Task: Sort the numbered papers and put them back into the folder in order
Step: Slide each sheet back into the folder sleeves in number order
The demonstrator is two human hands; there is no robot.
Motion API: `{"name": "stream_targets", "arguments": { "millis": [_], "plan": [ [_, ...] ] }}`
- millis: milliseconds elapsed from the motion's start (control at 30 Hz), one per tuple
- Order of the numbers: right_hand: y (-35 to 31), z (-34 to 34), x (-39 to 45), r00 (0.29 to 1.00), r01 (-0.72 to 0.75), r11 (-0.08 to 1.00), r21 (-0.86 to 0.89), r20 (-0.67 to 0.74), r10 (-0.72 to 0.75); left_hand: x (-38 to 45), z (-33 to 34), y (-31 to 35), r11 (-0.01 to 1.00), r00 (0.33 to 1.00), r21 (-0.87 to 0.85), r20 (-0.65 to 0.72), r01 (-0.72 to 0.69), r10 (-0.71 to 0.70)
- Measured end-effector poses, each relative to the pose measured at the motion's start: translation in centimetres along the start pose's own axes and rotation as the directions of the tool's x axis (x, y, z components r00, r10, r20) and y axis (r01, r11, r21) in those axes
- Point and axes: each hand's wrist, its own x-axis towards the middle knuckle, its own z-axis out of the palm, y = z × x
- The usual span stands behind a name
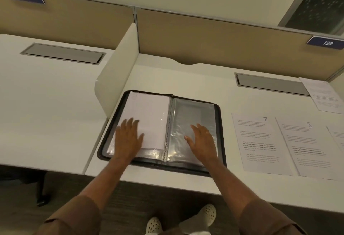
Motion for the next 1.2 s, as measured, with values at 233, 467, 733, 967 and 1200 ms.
{"name": "stream_targets", "arguments": {
  "millis": [233, 467, 733, 967, 1200],
  "plan": [
    [1.5, -0.5, -0.1, 0.999, -0.044, 0.993, -0.106, -0.002, 0.044, 1.3, 3.4, 8.7, 0.981, 0.948, 0.013, 0.261, -0.193, 0.183],
    [4.8, -1.0, 0.1, 0.996, -0.092, 0.986, -0.141, -0.026, 0.089, 3.0, 3.9, 14.6, 0.956, 0.919, -0.065, 0.266, -0.284, 0.291],
    [8.2, -2.0, 1.0, 0.992, -0.121, 0.985, -0.122, -0.044, 0.117, 3.3, 6.1, 18.9, 0.943, 0.901, -0.152, 0.282, -0.297, 0.329],
    [9.0, -2.2, 1.4, 0.997, -0.08, 0.992, -0.095, -0.029, 0.078, 1.7, 7.3, 11.1, 0.988, 0.944, 0.002, 0.298, -0.151, 0.144],
    [7.4, -1.1, 0.7, 1.0, -0.029, 0.993, -0.112, -0.006, 0.028, 0.5, 7.2, 3.5, 0.996, 0.939, 0.051, 0.34, -0.071, 0.049]
  ]
}}
